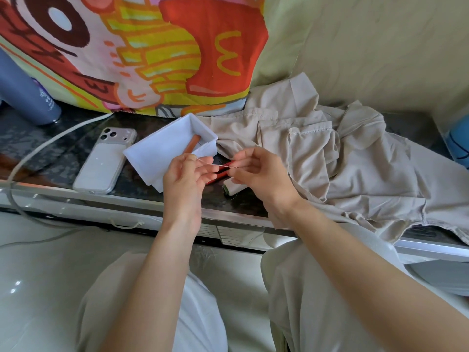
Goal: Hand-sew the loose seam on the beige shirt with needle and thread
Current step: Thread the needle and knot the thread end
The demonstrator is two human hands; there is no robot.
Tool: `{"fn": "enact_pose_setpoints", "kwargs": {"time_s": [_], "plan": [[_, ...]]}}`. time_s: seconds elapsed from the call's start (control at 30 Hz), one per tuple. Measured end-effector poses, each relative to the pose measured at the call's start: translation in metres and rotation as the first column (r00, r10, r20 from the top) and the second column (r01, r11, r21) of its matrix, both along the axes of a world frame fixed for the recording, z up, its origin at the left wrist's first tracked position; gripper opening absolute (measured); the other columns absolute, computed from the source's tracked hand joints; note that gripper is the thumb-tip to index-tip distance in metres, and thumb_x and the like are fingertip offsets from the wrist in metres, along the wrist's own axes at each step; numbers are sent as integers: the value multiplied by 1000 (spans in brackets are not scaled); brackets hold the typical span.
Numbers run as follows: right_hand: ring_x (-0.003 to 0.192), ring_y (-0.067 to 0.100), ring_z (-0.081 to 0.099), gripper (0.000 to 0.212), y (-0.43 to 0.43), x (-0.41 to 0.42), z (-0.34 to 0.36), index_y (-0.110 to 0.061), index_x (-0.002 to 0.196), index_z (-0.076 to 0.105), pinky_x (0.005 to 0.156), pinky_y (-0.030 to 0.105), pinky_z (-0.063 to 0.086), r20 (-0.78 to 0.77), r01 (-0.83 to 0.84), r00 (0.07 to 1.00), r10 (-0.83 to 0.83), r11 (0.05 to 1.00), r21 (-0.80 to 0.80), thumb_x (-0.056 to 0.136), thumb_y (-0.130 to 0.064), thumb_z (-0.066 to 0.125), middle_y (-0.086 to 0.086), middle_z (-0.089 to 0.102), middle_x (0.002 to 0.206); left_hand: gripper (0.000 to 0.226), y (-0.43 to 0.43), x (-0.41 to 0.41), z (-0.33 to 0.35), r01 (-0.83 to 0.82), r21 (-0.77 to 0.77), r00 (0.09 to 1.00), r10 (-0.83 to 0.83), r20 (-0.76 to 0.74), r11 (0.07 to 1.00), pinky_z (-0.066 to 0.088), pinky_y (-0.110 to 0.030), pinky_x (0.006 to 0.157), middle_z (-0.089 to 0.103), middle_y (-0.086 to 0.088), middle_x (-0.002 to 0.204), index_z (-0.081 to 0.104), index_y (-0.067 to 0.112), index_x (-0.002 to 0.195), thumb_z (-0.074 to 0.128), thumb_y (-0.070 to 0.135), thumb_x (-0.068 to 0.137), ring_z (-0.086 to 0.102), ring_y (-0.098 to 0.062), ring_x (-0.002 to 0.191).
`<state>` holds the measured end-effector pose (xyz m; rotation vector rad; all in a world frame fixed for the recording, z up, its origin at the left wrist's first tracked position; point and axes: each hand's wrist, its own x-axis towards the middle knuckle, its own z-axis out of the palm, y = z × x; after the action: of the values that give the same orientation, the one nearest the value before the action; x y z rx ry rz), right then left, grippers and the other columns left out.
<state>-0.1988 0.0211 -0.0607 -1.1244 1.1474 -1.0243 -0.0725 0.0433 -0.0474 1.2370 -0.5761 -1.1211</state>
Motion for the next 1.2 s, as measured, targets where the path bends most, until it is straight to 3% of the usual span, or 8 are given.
{"fn": "enact_pose_setpoints", "kwargs": {"time_s": [0.13,0.23,0.37,0.53,0.73,0.93,1.1,1.2], "plan": [[74,10,62,18,3,-2,1,-17,87,61,58,20,52,-118,-4,993,-1,999,-38,82,-3,70,3,66,81,26,5,5,2,27,-6,1000,-27,4,1000,44,-16,55,43,8,54,47,12,77,39,9,101,44,-6,48],[77,11,64,18,4,0,0,-13,88,62,67,22,55,-129,-32,991,23,998,-62,82,2,69,6,67,83,25,8,8,1,104,61,992,-108,65,993,31,-16,49,32,14,46,45,13,77,38,8,101,31,-5,45],[85,12,67,26,4,2,-1,-15,91,61,80,18,51,-181,-69,983,39,984,-163,85,10,58,7,69,89,19,14,7,-5,258,189,938,-292,185,948,27,-19,48,34,14,46,53,12,83,44,11,100,30,-6,47],[92,16,68,30,4,2,-2,-10,94,63,83,21,52,-82,7,996,-18,990,-143,92,10,40,9,69,93,15,15,9,-8,305,243,889,-367,274,921,27,-20,48,34,4,59,57,12,87,47,13,99,28,-8,49],[84,13,68,18,1,-3,-5,-17,85,67,85,31,54,-123,110,983,-134,977,-185,87,0,61,3,71,86,20,17,5,-7,393,240,840,-453,299,888,24,-18,46,32,12,47,64,15,89,47,13,98,27,-7,45],[85,21,69,16,-1,-6,-6,-15,83,66,86,44,56,-42,188,980,-195,974,-122,83,1,66,6,70,84,15,18,3,-9,378,225,802,-439,404,898,30,-13,49,28,7,55,71,24,82,60,17,91,28,-6,49],[77,14,65,16,1,-11,-7,-16,83,66,68,34,55,-236,168,950,-205,971,-168,82,-1,65,4,69,82,14,17,-2,-7,297,146,845,-331,419,944,38,-9,53,40,4,54,69,25,80,61,18,90,40,-2,47],[81,10,61,10,2,-18,-4,-12,87,67,77,18,50,-437,46,879,-191,946,-322,84,-2,65,3,64,92,16,16,-7,-5,266,101,865,-283,415,959,43,-7,56,61,8,64,69,30,83,62,19,90,53,4,55]]}}
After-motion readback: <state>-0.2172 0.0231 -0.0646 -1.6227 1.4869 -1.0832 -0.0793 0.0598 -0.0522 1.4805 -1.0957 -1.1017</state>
